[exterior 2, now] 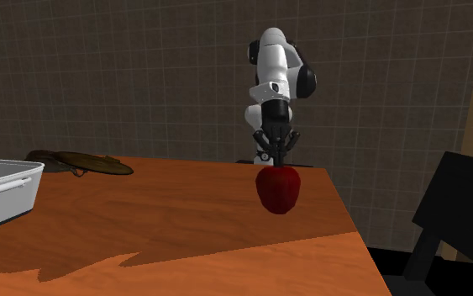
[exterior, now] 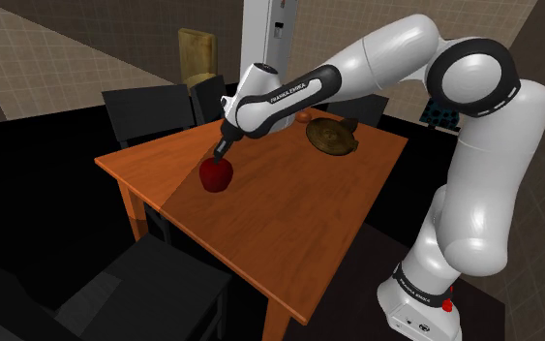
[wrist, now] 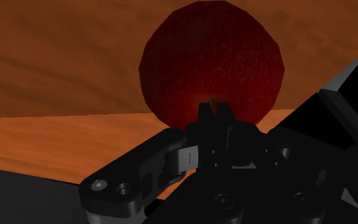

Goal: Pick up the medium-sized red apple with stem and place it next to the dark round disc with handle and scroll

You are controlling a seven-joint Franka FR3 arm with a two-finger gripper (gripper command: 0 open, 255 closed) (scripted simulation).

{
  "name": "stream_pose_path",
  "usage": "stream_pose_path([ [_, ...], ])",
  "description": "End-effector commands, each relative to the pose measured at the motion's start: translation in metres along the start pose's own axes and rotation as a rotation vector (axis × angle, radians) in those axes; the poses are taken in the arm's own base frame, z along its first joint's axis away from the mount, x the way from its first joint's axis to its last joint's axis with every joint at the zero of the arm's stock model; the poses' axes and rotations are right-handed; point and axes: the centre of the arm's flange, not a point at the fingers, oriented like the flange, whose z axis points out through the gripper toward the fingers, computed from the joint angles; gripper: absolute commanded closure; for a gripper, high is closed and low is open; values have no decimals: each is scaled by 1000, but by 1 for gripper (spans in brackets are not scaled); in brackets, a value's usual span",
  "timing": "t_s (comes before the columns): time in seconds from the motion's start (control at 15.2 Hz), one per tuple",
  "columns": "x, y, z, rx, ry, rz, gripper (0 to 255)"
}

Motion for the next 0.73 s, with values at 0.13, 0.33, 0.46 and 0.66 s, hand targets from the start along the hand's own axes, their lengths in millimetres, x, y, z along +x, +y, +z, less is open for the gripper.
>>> stream_pose_path([
  [0.13,7,1,-16,0,-1,0,255],
  [0.33,14,2,-31,0,-1,0,255],
  [0.46,18,2,-41,0,-1,0,255],
  [0.66,24,3,-55,0,-1,0,255],
])
